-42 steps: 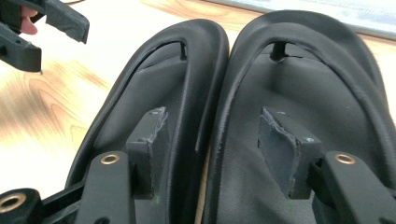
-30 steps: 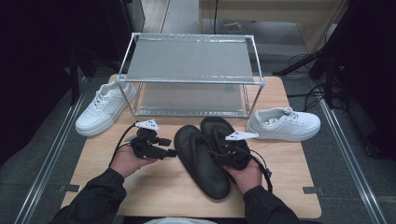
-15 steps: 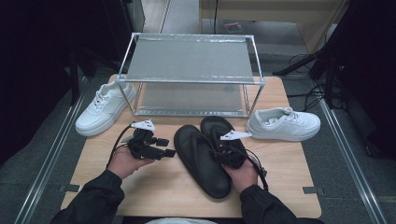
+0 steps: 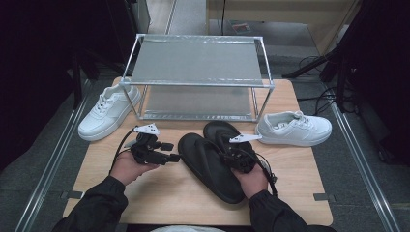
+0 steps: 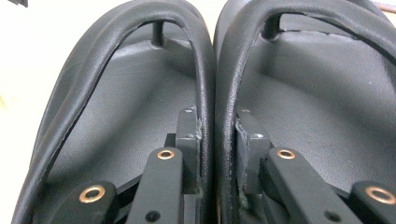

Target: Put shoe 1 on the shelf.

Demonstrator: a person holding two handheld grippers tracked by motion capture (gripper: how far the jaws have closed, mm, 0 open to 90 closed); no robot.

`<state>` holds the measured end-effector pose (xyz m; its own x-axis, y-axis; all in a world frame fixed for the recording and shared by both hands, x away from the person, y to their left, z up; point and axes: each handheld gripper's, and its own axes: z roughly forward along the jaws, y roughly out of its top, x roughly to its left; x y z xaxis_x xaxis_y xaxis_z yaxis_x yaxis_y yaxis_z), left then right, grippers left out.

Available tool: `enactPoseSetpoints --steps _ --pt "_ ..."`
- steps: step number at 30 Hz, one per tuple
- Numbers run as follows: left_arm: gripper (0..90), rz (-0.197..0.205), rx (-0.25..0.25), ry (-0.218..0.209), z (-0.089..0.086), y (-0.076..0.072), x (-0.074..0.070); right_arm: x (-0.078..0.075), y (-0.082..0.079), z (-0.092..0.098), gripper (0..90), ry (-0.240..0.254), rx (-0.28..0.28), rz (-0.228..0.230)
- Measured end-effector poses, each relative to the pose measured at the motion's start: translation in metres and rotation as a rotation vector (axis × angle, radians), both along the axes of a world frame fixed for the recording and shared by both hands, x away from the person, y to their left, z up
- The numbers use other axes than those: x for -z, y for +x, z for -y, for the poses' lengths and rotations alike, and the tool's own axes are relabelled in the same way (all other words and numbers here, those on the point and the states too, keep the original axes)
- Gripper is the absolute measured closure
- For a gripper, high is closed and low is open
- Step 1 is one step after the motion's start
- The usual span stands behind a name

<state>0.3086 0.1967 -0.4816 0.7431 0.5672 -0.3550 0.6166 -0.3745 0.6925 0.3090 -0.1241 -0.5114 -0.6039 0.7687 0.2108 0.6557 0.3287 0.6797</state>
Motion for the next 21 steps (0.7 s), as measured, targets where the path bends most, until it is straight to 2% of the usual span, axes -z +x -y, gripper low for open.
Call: enactPoseSetpoints --steps 6,13,15,18,21 --pt "36.3 0.014 -0.007 0.004 -0.004 0.000 -0.004 -0.004 0.001 -0.002 75.9 -0.005 -0.008 0.000" --pt "36.2 0.024 -0.025 -0.012 -0.013 -0.002 -0.011 -0.015 0.005 -0.001 75.9 0.038 -0.003 0.012" --pt "36.0 0.014 -0.028 -0.003 -0.014 -0.001 -0.011 -0.019 0.007 -0.002 75.8 0.047 -0.002 0.016" --pt "37.0 0.005 -0.031 -0.001 -0.014 0.000 -0.012 -0.023 0.009 -0.004 75.8 0.048 -0.014 0.025" --pt "39.7 0.024 -0.027 -0.004 -0.016 0.002 -0.017 -0.024 0.013 -0.006 75.8 0.037 -0.020 0.024"
